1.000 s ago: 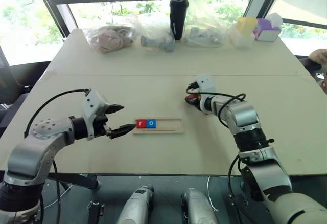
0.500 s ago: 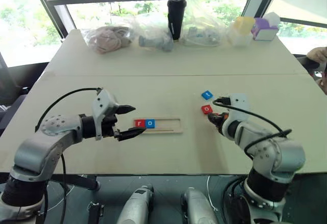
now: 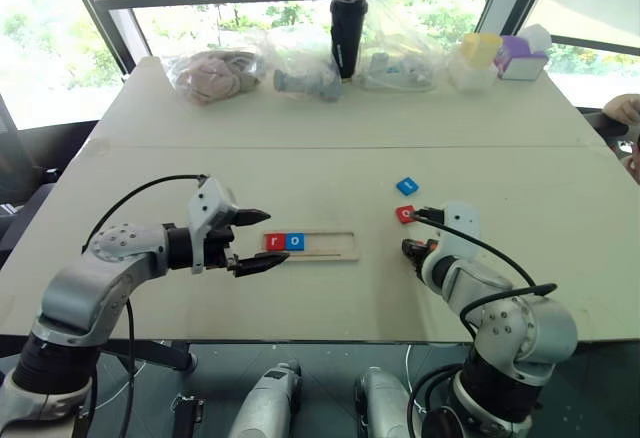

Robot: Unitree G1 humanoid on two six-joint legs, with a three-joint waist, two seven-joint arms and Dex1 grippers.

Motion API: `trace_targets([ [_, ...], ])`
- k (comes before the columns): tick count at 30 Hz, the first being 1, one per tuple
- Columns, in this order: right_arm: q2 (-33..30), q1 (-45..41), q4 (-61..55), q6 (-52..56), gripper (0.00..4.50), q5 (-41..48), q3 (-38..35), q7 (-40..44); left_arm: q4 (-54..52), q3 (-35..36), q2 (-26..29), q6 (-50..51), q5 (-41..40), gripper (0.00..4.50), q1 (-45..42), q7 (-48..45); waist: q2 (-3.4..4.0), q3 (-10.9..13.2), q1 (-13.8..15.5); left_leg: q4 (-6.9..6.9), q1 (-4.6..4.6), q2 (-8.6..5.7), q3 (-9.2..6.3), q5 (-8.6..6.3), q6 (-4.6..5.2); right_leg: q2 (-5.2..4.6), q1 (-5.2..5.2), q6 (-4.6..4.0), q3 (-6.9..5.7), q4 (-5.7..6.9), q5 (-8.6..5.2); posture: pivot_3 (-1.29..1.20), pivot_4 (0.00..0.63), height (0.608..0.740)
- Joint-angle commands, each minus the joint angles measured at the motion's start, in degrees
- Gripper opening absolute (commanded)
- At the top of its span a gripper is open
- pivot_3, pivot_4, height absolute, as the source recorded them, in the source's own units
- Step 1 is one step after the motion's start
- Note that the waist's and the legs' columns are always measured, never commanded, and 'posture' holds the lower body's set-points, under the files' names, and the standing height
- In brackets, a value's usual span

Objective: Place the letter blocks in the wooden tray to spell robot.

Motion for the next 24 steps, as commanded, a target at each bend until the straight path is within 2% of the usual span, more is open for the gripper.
trace_targets([
  [1, -1.2, 0.0, -2.1, 0.4, 3.69, 1.1, 0.7, -0.1, -1.3, 1.0, 0.7, -0.8, -0.1, 4.5, 0.1, -0.1, 0.0, 0.0, 0.0, 0.0, 0.0, 0.0, 0.0, 0.0, 0.0, 0.0, 0.0, 0.0, 0.0, 0.0, 0.0, 0.0, 0.15, 0.74],
  [3, -5.9, -0.8, -2.2, 0.4, 4.42, 2.9, 1.8, 2.5, -1.5, 1.3, 1.0, -0.7, -0.3, 4.5, 0.5, -0.2, 0.01, 0.0, 0.1, 0.0, 0.0, 0.0, 0.0, 0.0, 0.0, 0.0, -0.03, 0.0, 0.0, -0.02, 0.0, 0.0, 0.15, 0.74],
  [7, -23.5, -5.2, 0.7, -2.8, 4.42, 9.4, 2.9, 17.0, -2.1, 1.5, 3.0, -0.9, -1.1, 4.5, 1.7, -2.7, 0.07, 0.1, 0.0, 0.02, -0.06, -0.03, 0.12, 0.01, 0.03, -0.04, -0.05, -0.01, 0.0, -0.2, 0.0, 0.0, 0.15, 0.74],
  [11, -39.3, -0.4, 5.1, -20.1, 4.42, 15.8, 5.4, 38.5, -2.4, 1.2, 6.2, -1.9, -1.5, 4.5, 2.0, -7.2, 0.03, 0.0, 0.1, -0.15, -0.04, 0.11, 0.15, -0.01, 0.09, 0.01, 0.17, 0.0, -0.04, -0.47, 0.0, 0.0, 0.15, 0.74],
  [14, -47.9, 4.8, 11.9, -37.4, 4.42, 13.7, 7.9, 52.0, -1.8, -0.6, 8.2, -4.5, 0.9, 4.5, 0.4, -9.8, 0.04, 0.0, 0.2, -0.18, -0.06, 0.16, 0.23, -0.07, 0.21, 0.0, 0.24, 0.02, -0.07, -0.66, 0.0, 0.0, 0.15, 0.74],
  [18, -53.3, 7.5, 22.1, -52.4, 4.42, 10.6, 11.7, 62.0, -1.9, -4.0, 9.6, -7.8, 5.3, 4.5, -1.2, -10.6, 0.02, 0.1, 0.2, -0.03, -0.04, 0.14, 0.43, -0.12, 0.3, -0.06, 0.4, 0.03, -0.03, -0.87, 0.02, 0.0, 0.15, 0.74],
  [24, -54.3, 5.5, 32.2, -63.6, 4.42, 7.0, 15.3, 66.8, -2.7, -4.8, 8.8, -8.1, 5.9, 4.5, -1.1, -10.2, 0.01, 0.1, 0.2, 0.03, -0.04, 0.25, 0.47, -0.14, 0.31, -0.07, 0.34, 0.01, -0.01, -0.86, 0.12, 0.0, 0.15, 0.74],
])
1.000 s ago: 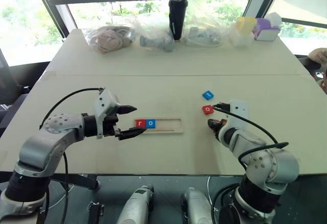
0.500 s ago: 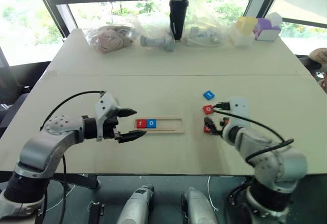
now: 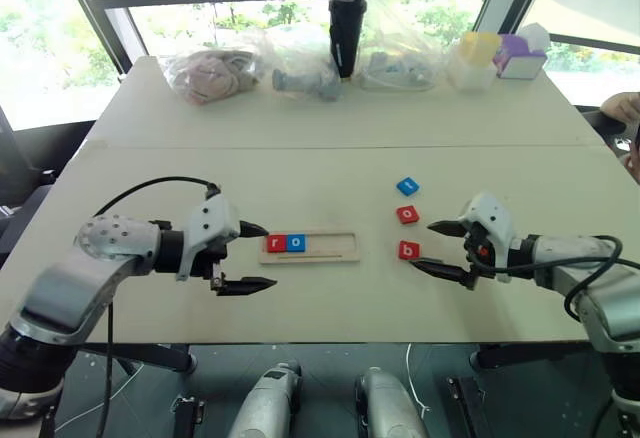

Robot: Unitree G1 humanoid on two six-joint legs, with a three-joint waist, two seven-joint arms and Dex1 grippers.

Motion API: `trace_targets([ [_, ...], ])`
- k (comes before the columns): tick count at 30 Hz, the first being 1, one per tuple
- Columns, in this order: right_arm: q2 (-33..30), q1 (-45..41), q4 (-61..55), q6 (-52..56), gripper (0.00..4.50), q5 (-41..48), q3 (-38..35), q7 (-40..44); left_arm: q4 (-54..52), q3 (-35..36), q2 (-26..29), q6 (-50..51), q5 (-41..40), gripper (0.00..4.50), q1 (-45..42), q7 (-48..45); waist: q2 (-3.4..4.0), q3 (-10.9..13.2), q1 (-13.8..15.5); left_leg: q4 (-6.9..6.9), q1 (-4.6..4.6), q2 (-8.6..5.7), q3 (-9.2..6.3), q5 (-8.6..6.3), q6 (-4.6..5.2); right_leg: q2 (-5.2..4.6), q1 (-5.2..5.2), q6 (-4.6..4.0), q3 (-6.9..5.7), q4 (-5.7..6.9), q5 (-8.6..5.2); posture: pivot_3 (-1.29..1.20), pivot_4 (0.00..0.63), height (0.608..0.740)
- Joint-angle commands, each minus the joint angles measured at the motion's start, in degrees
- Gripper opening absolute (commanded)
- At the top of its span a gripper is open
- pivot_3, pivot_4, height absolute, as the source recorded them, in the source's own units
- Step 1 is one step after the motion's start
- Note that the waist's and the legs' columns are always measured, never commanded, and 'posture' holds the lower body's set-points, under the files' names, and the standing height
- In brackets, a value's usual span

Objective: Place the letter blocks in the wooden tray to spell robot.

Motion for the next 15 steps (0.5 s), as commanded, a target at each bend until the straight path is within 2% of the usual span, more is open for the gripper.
trace_targets([
  [1, -0.5, -2.1, 3.7, -6.6, 4.42, -1.9, 0.6, 2.3, -1.7, 0.2, -0.1, -0.7, 0.2, 4.5, -0.5, 0.1, 0.01, 0.0, 0.1, -0.01, 0.0, 0.0, 0.0, 0.0, 0.0, 0.0, -0.02, 0.0, 0.0, 0.01, 0.0, 0.0, 0.15, 0.74],
  [6, 0.0, -3.7, 8.3, -11.7, 4.42, -3.3, 2.7, 4.9, -3.0, 0.0, -1.3, 0.5, -0.5, 4.5, -1.2, 0.9, 0.0, 0.0, 0.1, -0.01, -0.01, 0.01, 0.0, 0.0, 0.0, 0.02, -0.01, 0.01, -0.01, 0.0, 0.01, 0.0, 0.15, 0.74],
  [15, 1.0, -6.7, 13.6, -14.8, 4.42, -4.9, 5.5, 7.4, -3.7, 0.1, -1.7, 1.2, -0.4, 4.5, -1.0, 1.5, 0.0, 0.0, 0.1, 0.02, 0.0, 0.01, 0.0, 0.0, 0.0, 0.05, -0.01, 0.05, -0.01, 0.04, 0.03, 0.0, 0.15, 0.74],
])
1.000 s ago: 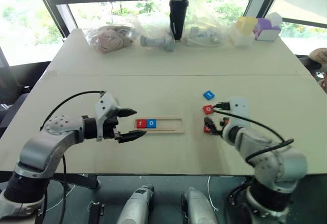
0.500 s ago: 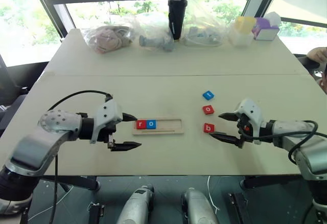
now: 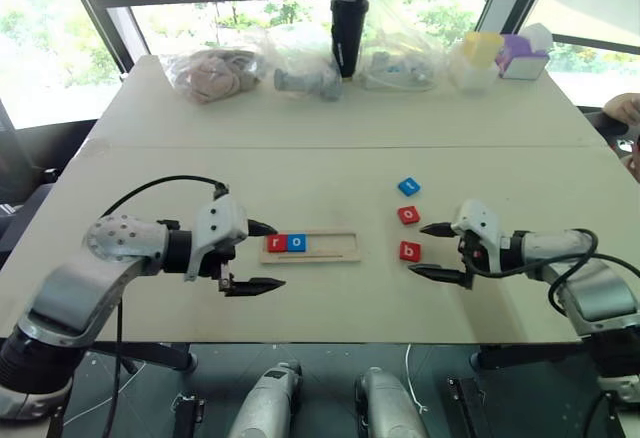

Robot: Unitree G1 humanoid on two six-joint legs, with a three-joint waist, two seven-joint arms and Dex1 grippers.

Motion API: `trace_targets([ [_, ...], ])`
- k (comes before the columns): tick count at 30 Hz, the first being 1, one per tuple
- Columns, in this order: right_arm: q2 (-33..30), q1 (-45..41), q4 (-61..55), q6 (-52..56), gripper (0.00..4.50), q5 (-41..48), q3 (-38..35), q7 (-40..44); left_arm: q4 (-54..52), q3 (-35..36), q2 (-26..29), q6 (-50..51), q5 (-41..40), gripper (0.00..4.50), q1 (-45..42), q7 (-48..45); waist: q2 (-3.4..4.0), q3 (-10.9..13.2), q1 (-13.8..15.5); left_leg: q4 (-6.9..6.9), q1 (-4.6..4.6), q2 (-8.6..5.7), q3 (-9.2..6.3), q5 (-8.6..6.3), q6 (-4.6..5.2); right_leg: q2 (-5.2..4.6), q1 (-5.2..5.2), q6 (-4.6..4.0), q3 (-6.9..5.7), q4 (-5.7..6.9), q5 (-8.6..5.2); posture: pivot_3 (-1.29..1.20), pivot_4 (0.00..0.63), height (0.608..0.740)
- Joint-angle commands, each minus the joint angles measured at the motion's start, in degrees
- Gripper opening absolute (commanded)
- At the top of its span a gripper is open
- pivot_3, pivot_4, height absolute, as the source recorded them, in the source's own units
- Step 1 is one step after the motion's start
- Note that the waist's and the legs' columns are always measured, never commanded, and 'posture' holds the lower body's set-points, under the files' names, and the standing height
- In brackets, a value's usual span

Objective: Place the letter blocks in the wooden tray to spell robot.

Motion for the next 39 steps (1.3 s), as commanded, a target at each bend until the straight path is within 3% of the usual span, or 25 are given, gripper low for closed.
trace_targets([
  [1, 0.5, -1.7, 1.3, -1.6, 4.42, -0.7, 0.4, 0.9, -1.6, 0.1, -0.1, 0.0, -0.4, 4.5, -0.3, 0.3, 0.0, 0.0, 0.0, 0.0, 0.0, 0.0, 0.0, 0.0, 0.0, 0.0, 0.0, 0.0, 0.0, 0.0, 0.0, 0.0, 0.15, 0.74],
  [4, 1.6, -3.5, 4.9, -2.7, 4.42, -1.4, 1.6, 1.7, -1.8, 0.2, -0.2, 0.1, -0.3, 4.5, 0.1, 0.7, 0.0, 0.0, 0.0, 0.0, 0.01, 0.0, 0.0, 0.0, 0.0, 0.01, 0.0, 0.0, 0.0, 0.01, 0.0, 0.0, 0.15, 0.74],
  [5, 2.0, -4.0, 5.9, -2.8, 4.2, -1.4, 1.9, 2.2, -1.9, 0.4, -0.3, 0.3, -0.5, 4.5, 0.1, 0.9, 0.0, 0.0, 0.0, 0.01, 0.01, 0.0, 0.0, 0.0, 0.0, 0.01, 0.0, 0.0, 0.0, 0.01, 0.0, 0.0, 0.15, 0.74],
  [7, 2.7, -4.8, 7.7, -3.3, 3.55, -1.7, 2.2, 2.7, -2.0, 1.0, -0.7, 0.8, -1.2, 4.5, 0.2, 1.4, 0.0, 0.0, 0.0, 0.01, 0.01, 0.0, 0.01, 0.0, 0.0, 0.01, 0.0, 0.0, 0.0, 0.01, 0.01, 0.0, 0.15, 0.74],
  [12, 3.1, -5.6, 8.0, -2.3, 1.15, -1.3, 2.0, 3.5, -1.9, 2.1, 0.1, 1.0, -1.0, 4.5, 0.7, 1.6, 0.0, 0.0, 0.0, 0.02, 0.02, 0.0, 0.0, 0.0, 0.0, 0.02, 0.01, 0.12, 0.0, 0.04, 0.07, 0.0, 0.15, 0.74],
  [20, 2.6, -8.5, 2.2, -0.1, 1.16, -0.7, 2.2, 4.4, 0.1, 5.3, 2.2, 0.3, -0.1, 4.5, 2.7, 2.0, 0.01, 0.0, -0.2, 0.03, 0.02, 0.0, 0.01, 0.0, 0.0, 0.02, -0.01, 0.12, 0.01, 0.06, 0.08, 0.0, 0.15, 0.74],
  [25, 7.6, -18.2, -2.6, 3.4, 1.16, -1.3, 9.0, 6.8, 3.7, 9.2, 4.7, -0.7, 0.7, 4.5, 5.3, 1.6, 0.01, 0.0, -0.7, 0.02, 0.04, 0.09, 0.07, 0.0, -0.01, 0.05, -0.12, 0.08, 0.03, 0.17, 0.1, 0.0, 0.15, 0.74],
  [31, 13.8, -24.8, 2.4, 0.2, 1.16, -6.7, 16.6, 6.9, 3.9, 11.3, 5.1, -0.9, 0.8, 4.5, 7.4, 2.6, -0.01, 0.0, 0.4, 0.01, 0.01, 0.13, 0.02, -0.01, -0.05, 0.07, -0.1, 0.05, -0.06, 0.07, 0.12, 0.0, 0.15, 0.74],
  [39, 18.3, -28.1, 9.8, -3.2, 1.16, -11.2, 22.1, 8.5, 0.5, 13.1, 3.9, 0.7, -0.3, 4.5, 10.5, 5.4, -0.01, 0.0, -0.3, 0.02, 0.04, 0.1, 0.08, -0.01, -0.08, 0.07, -0.14, 0.15, 0.0, 0.15, 0.22, 0.0, 0.15, 0.74],
])
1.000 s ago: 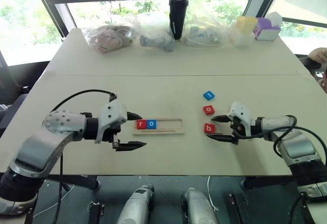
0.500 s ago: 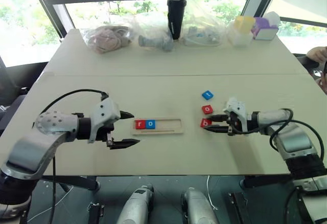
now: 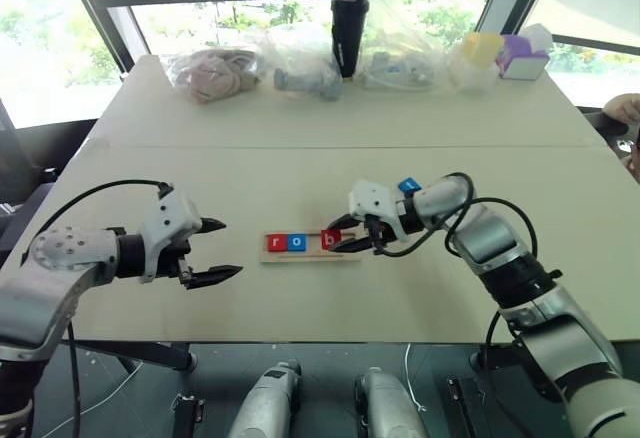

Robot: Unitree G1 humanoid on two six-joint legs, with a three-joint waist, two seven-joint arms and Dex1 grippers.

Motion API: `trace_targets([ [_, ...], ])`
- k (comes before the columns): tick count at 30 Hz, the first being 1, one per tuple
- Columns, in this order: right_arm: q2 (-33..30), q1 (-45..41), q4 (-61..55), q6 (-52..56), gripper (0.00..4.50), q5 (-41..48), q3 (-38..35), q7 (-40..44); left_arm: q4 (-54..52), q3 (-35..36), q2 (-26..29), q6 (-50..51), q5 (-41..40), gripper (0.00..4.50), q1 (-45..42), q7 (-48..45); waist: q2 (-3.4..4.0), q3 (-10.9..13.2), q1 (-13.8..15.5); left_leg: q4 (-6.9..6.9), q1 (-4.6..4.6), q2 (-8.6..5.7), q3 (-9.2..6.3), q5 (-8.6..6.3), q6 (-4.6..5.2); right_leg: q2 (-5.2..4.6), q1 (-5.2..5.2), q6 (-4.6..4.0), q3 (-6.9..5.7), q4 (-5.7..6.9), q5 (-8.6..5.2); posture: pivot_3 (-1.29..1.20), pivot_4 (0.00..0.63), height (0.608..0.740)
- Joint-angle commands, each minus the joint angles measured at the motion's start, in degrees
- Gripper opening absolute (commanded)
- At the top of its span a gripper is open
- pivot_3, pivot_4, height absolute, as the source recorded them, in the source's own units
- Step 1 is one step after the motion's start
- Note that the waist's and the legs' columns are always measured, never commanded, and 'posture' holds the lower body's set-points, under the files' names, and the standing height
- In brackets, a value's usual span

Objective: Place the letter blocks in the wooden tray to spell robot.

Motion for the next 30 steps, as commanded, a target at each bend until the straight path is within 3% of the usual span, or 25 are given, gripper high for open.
trace_targets([
  [1, 1.8, -1.9, 3.3, -2.3, 1.16, -1.5, 0.9, 0.8, -2.9, 1.9, -0.7, 0.7, -1.2, 4.5, 0.4, 1.8, 0.0, 0.0, 0.0, -0.01, 0.0, 0.03, 0.0, 0.0, -0.01, 0.03, -0.02, 0.0, 0.0, 0.03, 0.0, 0.0, 0.15, 0.74],
  [12, 7.2, -5.7, 12.8, -6.6, 1.16, -5.1, 0.7, -0.9, -3.6, 0.2, -1.5, 0.7, -0.7, 4.5, 0.2, 3.6, 0.0, 0.0, -0.1, -0.01, 0.03, 0.06, -0.01, 0.06, -0.09, 0.11, -0.06, -0.03, 0.0, 0.17, 0.04, 0.0, 0.15, 0.74],
  [30, 11.2, -6.8, 16.1, -6.8, 1.16, -6.4, 0.2, -2.2, -3.5, -1.1, -2.1, 0.2, -0.3, 4.5, -1.3, 5.0, 0.0, 0.0, -0.2, -0.01, 0.06, 0.1, 0.0, 0.09, -0.15, 0.19, -0.1, -0.07, 0.0, 0.25, 0.06, 0.0, 0.15, 0.74],
])
